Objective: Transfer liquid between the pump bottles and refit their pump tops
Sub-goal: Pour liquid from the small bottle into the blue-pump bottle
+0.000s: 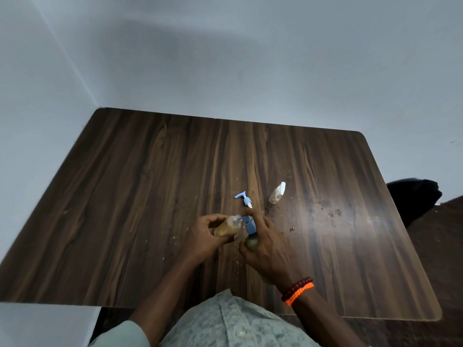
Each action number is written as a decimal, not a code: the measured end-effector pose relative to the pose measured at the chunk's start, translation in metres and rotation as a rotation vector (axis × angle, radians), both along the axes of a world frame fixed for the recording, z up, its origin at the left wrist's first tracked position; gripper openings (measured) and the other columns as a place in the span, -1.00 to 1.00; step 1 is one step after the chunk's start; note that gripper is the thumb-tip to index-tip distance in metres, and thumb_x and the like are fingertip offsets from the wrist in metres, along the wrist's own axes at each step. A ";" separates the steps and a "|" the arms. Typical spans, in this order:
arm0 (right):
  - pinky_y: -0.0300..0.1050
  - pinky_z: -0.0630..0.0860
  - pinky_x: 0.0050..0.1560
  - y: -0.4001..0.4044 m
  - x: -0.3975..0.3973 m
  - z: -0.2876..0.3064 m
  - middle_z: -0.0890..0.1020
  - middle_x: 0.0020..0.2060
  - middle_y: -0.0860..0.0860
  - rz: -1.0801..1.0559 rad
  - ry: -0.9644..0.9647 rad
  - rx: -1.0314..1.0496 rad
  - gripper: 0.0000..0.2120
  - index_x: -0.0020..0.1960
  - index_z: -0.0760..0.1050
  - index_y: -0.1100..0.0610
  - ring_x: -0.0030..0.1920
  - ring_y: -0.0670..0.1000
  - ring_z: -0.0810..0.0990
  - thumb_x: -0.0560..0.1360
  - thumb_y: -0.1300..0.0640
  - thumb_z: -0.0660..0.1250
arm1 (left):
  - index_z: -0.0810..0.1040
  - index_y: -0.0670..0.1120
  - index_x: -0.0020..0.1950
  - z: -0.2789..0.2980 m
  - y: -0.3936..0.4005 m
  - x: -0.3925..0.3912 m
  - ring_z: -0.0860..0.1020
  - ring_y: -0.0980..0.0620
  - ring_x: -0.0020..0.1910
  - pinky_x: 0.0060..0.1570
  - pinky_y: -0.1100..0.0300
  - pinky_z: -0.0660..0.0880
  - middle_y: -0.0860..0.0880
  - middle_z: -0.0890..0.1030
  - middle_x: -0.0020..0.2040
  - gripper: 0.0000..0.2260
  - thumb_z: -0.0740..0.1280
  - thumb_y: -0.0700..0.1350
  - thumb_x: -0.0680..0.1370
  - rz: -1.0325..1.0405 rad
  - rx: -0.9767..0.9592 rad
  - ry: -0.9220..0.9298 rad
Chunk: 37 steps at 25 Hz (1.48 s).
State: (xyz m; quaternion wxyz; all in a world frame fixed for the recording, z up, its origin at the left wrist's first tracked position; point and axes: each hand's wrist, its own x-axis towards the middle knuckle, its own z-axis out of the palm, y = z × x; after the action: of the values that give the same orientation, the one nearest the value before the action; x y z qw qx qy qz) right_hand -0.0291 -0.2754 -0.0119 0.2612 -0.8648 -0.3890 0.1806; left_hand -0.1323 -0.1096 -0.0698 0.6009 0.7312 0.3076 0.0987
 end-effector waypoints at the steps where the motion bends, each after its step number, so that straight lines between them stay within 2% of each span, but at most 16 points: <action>1: 0.09 0.67 0.04 0.000 0.000 0.000 0.50 0.38 -0.09 0.000 -0.001 -0.001 -0.37 0.49 0.07 -0.33 0.07 0.04 0.67 0.52 -0.26 0.29 | 0.73 0.13 0.13 0.001 0.000 0.000 0.71 0.07 0.11 0.17 -0.12 0.68 0.09 0.77 0.06 -0.56 0.67 0.14 0.29 -0.002 0.008 -0.002; 5: 0.12 0.68 0.06 0.001 0.001 0.000 0.40 0.48 -0.04 0.052 0.005 -0.074 -0.27 0.56 -0.04 -0.37 0.10 0.10 0.66 0.54 -0.25 0.31 | 0.67 0.18 0.09 0.005 0.004 0.004 0.70 0.10 0.10 0.18 -0.02 0.67 0.09 0.76 0.05 -0.65 0.67 -0.08 0.40 -0.002 0.024 -0.018; 7: 0.12 0.68 0.02 0.001 0.002 0.000 0.45 0.41 -0.05 0.058 -0.008 -0.078 -0.33 0.51 0.01 -0.39 0.04 0.09 0.67 0.54 -0.25 0.30 | 0.68 0.15 0.11 0.003 0.004 0.003 0.70 0.09 0.11 0.18 -0.03 0.67 0.08 0.76 0.06 -0.64 0.68 -0.09 0.39 -0.001 0.021 -0.013; 10: 0.08 0.66 -0.02 0.000 0.002 0.002 0.52 0.30 -0.09 0.044 -0.029 -0.029 -0.46 0.44 0.16 -0.32 0.00 0.03 0.65 0.54 -0.22 0.29 | 0.72 0.07 0.16 0.000 0.002 0.002 0.71 0.08 0.12 0.18 -0.07 0.68 0.07 0.77 0.07 -0.59 0.70 -0.04 0.35 -0.017 0.015 0.002; 13: 0.08 0.66 0.03 0.000 0.001 0.003 0.50 0.37 -0.09 0.037 -0.006 -0.018 -0.38 0.48 0.10 -0.33 0.06 0.03 0.66 0.52 -0.22 0.32 | 0.73 0.13 0.13 -0.001 0.001 0.002 0.71 0.13 0.11 0.16 -0.02 0.67 0.11 0.77 0.05 -0.59 0.68 0.08 0.31 -0.007 0.026 -0.007; 17: 0.10 0.68 0.01 0.001 0.001 0.004 0.47 0.39 -0.06 0.040 -0.008 -0.041 -0.32 0.50 0.01 -0.38 0.04 0.06 0.67 0.53 -0.22 0.33 | 0.69 0.14 0.11 0.002 0.003 0.003 0.69 0.22 0.05 0.06 0.18 0.63 0.10 0.76 0.03 -0.64 0.68 -0.09 0.39 -0.003 0.024 -0.016; 19: 0.08 0.67 0.03 -0.001 0.003 0.006 0.49 0.38 -0.06 0.025 -0.016 -0.038 -0.35 0.47 0.05 -0.34 0.07 0.06 0.66 0.53 -0.19 0.36 | 0.72 0.09 0.14 0.001 0.003 0.003 0.70 0.17 0.07 0.10 0.12 0.66 0.08 0.77 0.05 -0.63 0.69 -0.07 0.37 -0.018 0.012 -0.013; 21: 0.02 0.66 0.04 -0.003 0.005 0.007 0.50 0.37 -0.07 0.018 -0.012 -0.045 -0.37 0.48 0.11 -0.27 0.06 0.02 0.63 0.53 -0.17 0.37 | 0.73 0.08 0.17 0.001 0.002 0.002 0.71 0.12 0.11 0.15 0.01 0.68 0.08 0.77 0.08 -0.55 0.69 0.07 0.32 -0.019 0.011 -0.009; 23: -0.07 0.63 0.03 -0.002 0.004 0.009 0.48 0.39 -0.06 0.012 -0.002 -0.034 -0.32 0.55 0.11 -0.24 0.01 -0.03 0.56 0.55 -0.16 0.38 | 0.72 0.12 0.15 0.000 0.002 0.002 0.71 0.10 0.12 0.16 -0.01 0.67 0.09 0.77 0.08 -0.54 0.66 0.15 0.30 -0.008 0.015 -0.017; 26: -0.10 0.61 -0.01 0.000 0.002 0.008 0.45 0.42 -0.05 0.017 -0.014 -0.006 -0.29 0.57 0.05 -0.27 -0.01 -0.07 0.52 0.55 -0.18 0.37 | 0.70 0.13 0.13 0.002 0.003 0.004 0.70 0.12 0.10 0.15 0.05 0.66 0.08 0.77 0.06 -0.64 0.68 -0.05 0.38 -0.001 0.015 -0.028; 29: -0.18 0.53 -0.05 -0.002 0.003 0.007 0.50 0.35 -0.04 -0.001 -0.017 -0.005 -0.35 0.54 0.14 -0.22 -0.01 -0.05 0.55 0.56 -0.16 0.38 | 0.70 0.13 0.11 0.004 0.002 0.004 0.69 0.17 0.07 0.11 0.14 0.64 0.08 0.76 0.06 -0.65 0.67 -0.13 0.40 -0.011 0.008 -0.027; 33: -0.14 0.58 -0.05 -0.002 0.004 0.007 0.51 0.23 -0.10 -0.021 -0.029 -0.015 -0.30 0.55 0.10 -0.23 0.04 0.01 0.62 0.53 -0.18 0.39 | 0.72 0.06 0.17 0.002 0.002 0.002 0.70 0.07 0.13 0.19 -0.05 0.66 0.07 0.76 0.08 -0.62 0.68 -0.08 0.39 -0.017 0.012 -0.012; 37: -0.07 0.61 -0.03 -0.001 0.002 0.006 0.49 0.33 -0.08 -0.003 -0.035 -0.025 -0.29 0.52 0.05 -0.30 0.04 -0.01 0.61 0.52 -0.17 0.39 | 0.72 0.07 0.19 0.002 0.003 0.003 0.70 0.07 0.14 0.20 -0.12 0.66 0.08 0.76 0.09 -0.57 0.68 0.02 0.36 0.011 -0.001 -0.012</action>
State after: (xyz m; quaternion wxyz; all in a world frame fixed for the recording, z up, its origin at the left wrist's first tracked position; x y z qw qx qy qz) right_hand -0.0272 -0.2768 -0.0060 0.2438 -0.8715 -0.3901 0.1701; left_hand -0.1295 -0.1064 -0.0675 0.6024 0.7287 0.3079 0.1063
